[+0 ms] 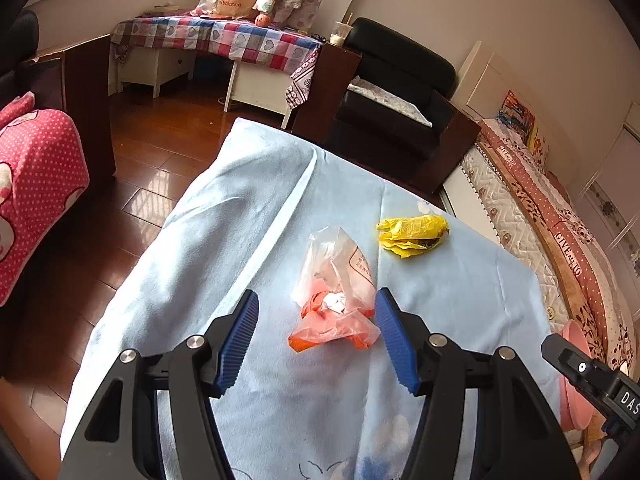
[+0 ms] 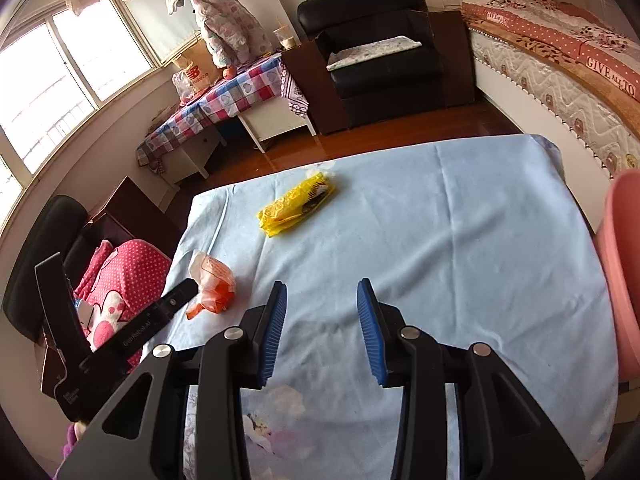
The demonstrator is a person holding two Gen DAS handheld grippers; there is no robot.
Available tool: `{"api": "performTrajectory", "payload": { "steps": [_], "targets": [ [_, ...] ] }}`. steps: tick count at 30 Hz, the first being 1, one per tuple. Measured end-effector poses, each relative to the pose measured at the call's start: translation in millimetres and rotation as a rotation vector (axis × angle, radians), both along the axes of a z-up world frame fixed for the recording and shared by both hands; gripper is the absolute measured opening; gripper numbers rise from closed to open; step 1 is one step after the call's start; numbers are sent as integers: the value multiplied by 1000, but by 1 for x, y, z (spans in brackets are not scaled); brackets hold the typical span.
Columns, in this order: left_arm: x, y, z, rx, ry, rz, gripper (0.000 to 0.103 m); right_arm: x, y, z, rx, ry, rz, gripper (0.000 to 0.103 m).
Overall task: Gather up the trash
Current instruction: 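Move both tools back over the table toward the two plastic bags, then grasp the orange-white plastic bag with the left tool while the right tool approaches the yellow bag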
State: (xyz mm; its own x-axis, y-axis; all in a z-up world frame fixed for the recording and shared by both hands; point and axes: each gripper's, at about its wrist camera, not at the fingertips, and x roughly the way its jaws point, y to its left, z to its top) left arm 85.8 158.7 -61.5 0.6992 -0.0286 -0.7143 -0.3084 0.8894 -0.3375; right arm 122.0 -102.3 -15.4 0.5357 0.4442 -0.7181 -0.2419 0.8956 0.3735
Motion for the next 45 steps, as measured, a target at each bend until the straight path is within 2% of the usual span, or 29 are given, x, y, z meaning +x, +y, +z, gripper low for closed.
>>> {"api": "performTrajectory", "payload": {
  "steps": [4,8,11,13,14,16,20,23,34,35,37,44,45],
  "targets": [
    [13,-1,-13,-29,22,-25,60,22,24,-1,13,5,32,37],
    [18,-5,-18,-30,-5,-50,59,49,45,-12,57,57,37,37],
    [19,-10,-19,-17,-37,-75,41,69,58,-23,101,104,17,38],
    [19,-13,-19,10,-44,-74,40,81,64,-34,127,146,-10,38],
    [19,-12,-19,-2,-50,-78,39,88,67,-40,145,173,-30,38],
    [18,-7,-21,-31,-55,-74,39,98,70,-49,169,205,-76,46],
    [16,4,-27,-105,-73,-69,39,115,75,-65,200,264,-166,50],
    [15,10,-31,-146,-82,-63,39,121,85,-70,165,256,-190,52],
    [14,14,-34,-178,-87,-61,39,119,117,-65,27,126,-147,51],
    [14,14,-34,-179,-87,-61,39,118,118,-65,22,114,-144,50],
    [14,14,-35,-181,-88,-60,39,119,116,-66,7,108,-143,30],
    [14,13,-35,-186,-89,-61,39,117,101,-67,53,115,-113,4],
    [14,13,-35,-188,-89,-62,39,115,99,-65,57,114,-105,4]
  ]
}}
